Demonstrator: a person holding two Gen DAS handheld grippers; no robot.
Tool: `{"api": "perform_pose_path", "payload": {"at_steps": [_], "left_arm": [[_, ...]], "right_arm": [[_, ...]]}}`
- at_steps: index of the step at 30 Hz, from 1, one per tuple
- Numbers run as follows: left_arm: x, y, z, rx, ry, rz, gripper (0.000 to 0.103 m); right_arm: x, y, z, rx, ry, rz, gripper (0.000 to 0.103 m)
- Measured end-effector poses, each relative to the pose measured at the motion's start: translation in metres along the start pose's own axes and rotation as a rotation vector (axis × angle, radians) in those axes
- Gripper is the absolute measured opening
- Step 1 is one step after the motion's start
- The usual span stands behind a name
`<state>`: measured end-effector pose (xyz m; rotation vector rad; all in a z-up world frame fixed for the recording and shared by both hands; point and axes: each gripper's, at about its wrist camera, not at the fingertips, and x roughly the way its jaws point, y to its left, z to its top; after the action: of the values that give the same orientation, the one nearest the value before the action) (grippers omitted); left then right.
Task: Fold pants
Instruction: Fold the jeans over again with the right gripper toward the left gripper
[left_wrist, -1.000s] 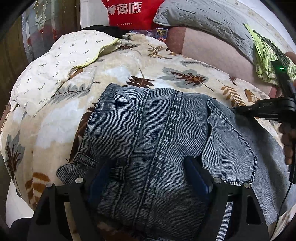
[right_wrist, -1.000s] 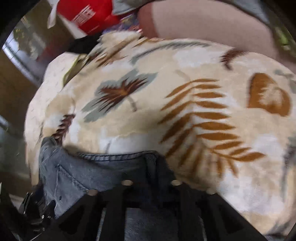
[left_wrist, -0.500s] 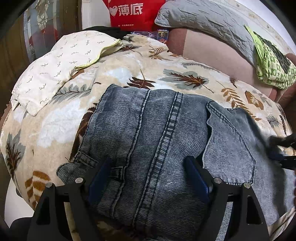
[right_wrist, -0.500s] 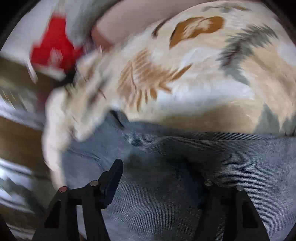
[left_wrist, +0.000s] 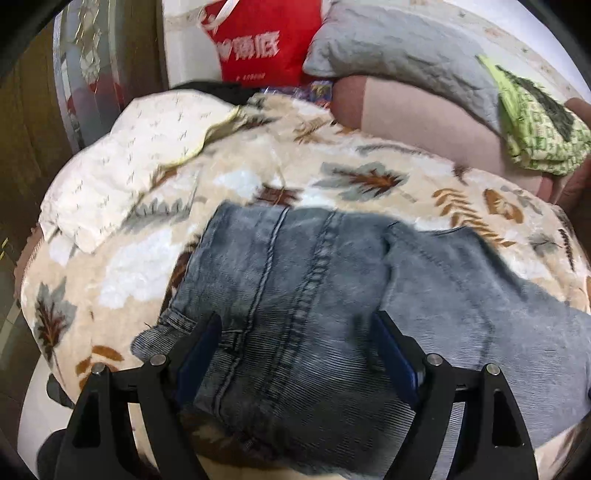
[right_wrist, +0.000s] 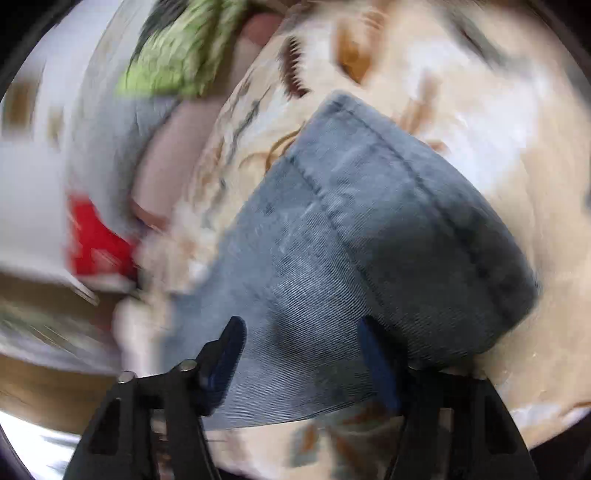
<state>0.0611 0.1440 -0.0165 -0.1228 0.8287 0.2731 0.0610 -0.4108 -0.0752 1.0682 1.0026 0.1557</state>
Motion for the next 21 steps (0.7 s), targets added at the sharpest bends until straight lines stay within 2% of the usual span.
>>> {"api": "perform_pose_path", "payload": {"at_steps": [1,3,5,6,7,8,9,11,14,18,21], "left_arm": [[-0.011,-0.005,0.0,0.012,-0.022,-0.004,0.083],[-0.021,-0.013,0.0,0.026,-0.03,-0.02,0.083],[-0.033,-0.03,-0.001,0.054,-0.026,-0.059,0.083],[-0.036,-0.041,-0.002,0.074,-0.019,-0.083,0.083],[-0.038,-0.052,-0.004,0.097,-0.011,-0.11,0.083],[-0.039,-0.063,-0.004,0.12,-0.005,-0.132,0.083],[-0.041,-0.078,-0.007,0.156,0.005,-0.16,0.083],[-0.047,-0.103,-0.012,0.204,0.016,-0.2,0.083],[-0.053,-0.138,-0.02,0.265,0.032,-0.277,0.083],[-0.05,-0.18,-0.027,0.319,0.085,-0.365,0.083],[-0.044,-0.206,-0.031,0.328,0.14,-0.421,0.083]], "right_arm": [[-0.011,0.002,0.0,-0.003,-0.021,0.039,0.067],[-0.034,0.017,-0.005,-0.095,-0.083,0.083,0.067],[-0.051,0.016,-0.009,-0.096,-0.135,0.127,0.075],[-0.053,0.008,-0.008,-0.081,-0.152,0.108,0.081],[-0.05,0.001,-0.006,-0.067,-0.156,0.061,0.082],[-0.041,-0.012,-0.001,-0.03,-0.137,-0.004,0.081],[-0.04,-0.023,0.003,0.015,-0.134,0.054,0.078],[-0.058,-0.021,0.004,0.033,-0.158,0.106,0.078],[-0.099,-0.01,-0.004,-0.028,-0.261,0.121,0.079],[-0.102,-0.034,-0.018,0.086,-0.208,0.046,0.08],[-0.093,-0.052,-0.02,0.15,-0.177,0.031,0.08]]}}
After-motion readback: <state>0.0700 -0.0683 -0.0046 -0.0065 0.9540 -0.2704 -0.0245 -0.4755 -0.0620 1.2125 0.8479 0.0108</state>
